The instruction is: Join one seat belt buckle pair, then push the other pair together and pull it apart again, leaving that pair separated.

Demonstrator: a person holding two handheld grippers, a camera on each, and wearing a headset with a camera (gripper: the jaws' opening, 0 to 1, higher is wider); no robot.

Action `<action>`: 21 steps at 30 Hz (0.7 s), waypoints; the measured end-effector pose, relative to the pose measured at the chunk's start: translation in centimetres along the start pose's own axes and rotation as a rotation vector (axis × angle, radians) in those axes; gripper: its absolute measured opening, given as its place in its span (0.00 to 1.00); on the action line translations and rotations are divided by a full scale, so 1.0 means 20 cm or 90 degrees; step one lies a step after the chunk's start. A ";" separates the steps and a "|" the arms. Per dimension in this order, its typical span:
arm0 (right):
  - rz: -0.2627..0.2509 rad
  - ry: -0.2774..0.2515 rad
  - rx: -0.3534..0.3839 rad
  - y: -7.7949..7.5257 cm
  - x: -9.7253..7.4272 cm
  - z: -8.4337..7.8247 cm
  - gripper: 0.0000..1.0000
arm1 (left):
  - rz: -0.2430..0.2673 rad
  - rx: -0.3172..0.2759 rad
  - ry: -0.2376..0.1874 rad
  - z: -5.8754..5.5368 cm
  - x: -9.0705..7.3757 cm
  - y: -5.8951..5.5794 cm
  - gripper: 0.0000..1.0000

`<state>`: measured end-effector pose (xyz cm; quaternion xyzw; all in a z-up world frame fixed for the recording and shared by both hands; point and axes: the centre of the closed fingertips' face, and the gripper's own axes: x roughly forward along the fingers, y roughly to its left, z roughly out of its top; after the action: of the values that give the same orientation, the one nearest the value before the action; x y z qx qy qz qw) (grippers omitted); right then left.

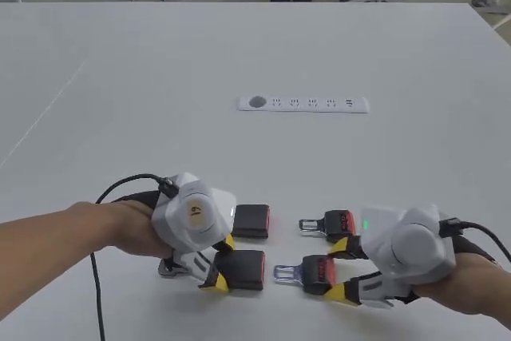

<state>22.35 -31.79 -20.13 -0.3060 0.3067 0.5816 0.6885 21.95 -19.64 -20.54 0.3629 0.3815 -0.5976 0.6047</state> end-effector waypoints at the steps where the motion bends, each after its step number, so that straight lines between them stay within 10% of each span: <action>1: 0.000 0.000 0.000 0.00 0.00 0.00 0.30 | 0.000 0.000 0.000 0.00 0.00 0.00 0.33; 21: 0.005 -0.014 -0.008 0.03 0.08 0.10 0.30 | -0.003 0.002 0.002 -0.03 0.01 0.02 0.32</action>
<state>22.06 -29.20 -20.13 -0.3023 0.2966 0.5897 0.6877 22.25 -19.26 -21.03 0.3641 0.3826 -0.5989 0.6020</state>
